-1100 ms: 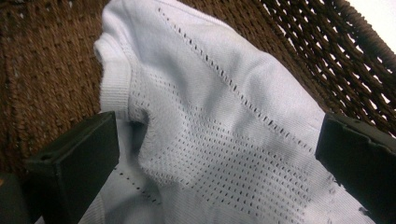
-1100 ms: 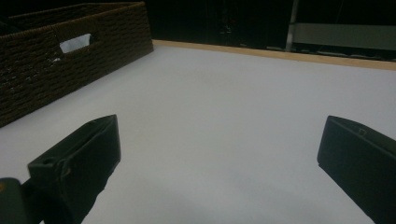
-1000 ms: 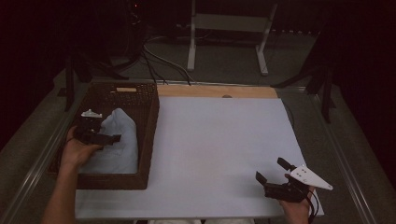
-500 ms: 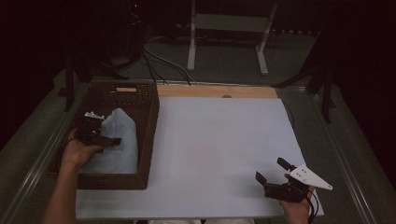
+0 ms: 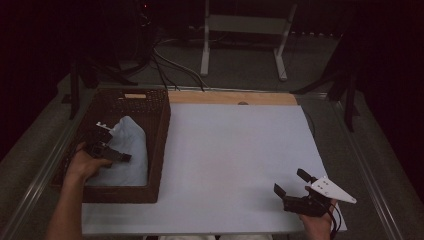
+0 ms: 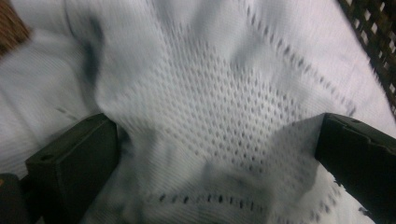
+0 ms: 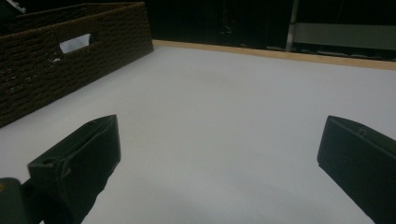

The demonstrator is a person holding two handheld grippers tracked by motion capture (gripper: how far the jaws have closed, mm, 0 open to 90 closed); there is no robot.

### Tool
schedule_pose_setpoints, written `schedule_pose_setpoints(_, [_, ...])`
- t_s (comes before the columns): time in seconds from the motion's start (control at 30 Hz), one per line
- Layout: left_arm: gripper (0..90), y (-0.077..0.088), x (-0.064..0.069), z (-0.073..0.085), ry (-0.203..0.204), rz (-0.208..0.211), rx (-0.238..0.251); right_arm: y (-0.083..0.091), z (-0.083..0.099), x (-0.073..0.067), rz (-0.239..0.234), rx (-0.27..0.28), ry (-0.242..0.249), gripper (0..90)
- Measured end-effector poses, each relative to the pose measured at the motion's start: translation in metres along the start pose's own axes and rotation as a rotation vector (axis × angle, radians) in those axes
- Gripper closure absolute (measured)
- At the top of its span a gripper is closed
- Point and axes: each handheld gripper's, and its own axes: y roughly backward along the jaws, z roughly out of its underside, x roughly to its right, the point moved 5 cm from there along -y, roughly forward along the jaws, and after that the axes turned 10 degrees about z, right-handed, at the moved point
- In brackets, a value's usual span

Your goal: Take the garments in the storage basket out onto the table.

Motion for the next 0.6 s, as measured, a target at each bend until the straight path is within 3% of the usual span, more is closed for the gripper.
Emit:
schedule_pose_setpoints(0.17, [1.4, -0.004, 0.002, 0.002, 0.000, -0.003, -0.073, 0.000, 0.000, 0.000, 0.001, 0.001, -0.001, 0.0])
schedule_pose_setpoints(0.27, [1.5, -0.007, 0.003, 0.003, 0.031, -0.001, -0.108, 0.000, 0.000, 0.000, 0.003, 0.002, -0.002, 0.0])
schedule_pose_setpoints(0.37, [6.7, -0.010, 0.007, 0.004, 0.012, -0.015, -0.164, 0.001, 0.000, 0.001, 0.003, 0.003, -0.001, 0.0])
schedule_pose_setpoints(0.43, [25.1, -0.006, 0.008, 0.001, 0.012, 0.002, -0.151, 0.001, 0.000, 0.001, 0.004, 0.003, -0.002, 0.0])
schedule_pose_setpoints(0.47, [39.0, -0.004, 0.009, 0.000, 0.011, 0.007, -0.145, 0.001, 0.000, 0.001, 0.004, 0.002, -0.003, 0.0])
schedule_pose_setpoints(0.57, [64.1, 0.002, 0.009, -0.002, 0.023, 0.041, -0.114, 0.001, 0.000, 0.001, 0.004, 0.003, -0.003, 0.0])
schedule_pose_setpoints(0.6, [68.8, 0.004, 0.010, -0.003, 0.014, 0.043, -0.103, 0.001, 0.000, 0.001, 0.005, 0.003, -0.002, 0.0])
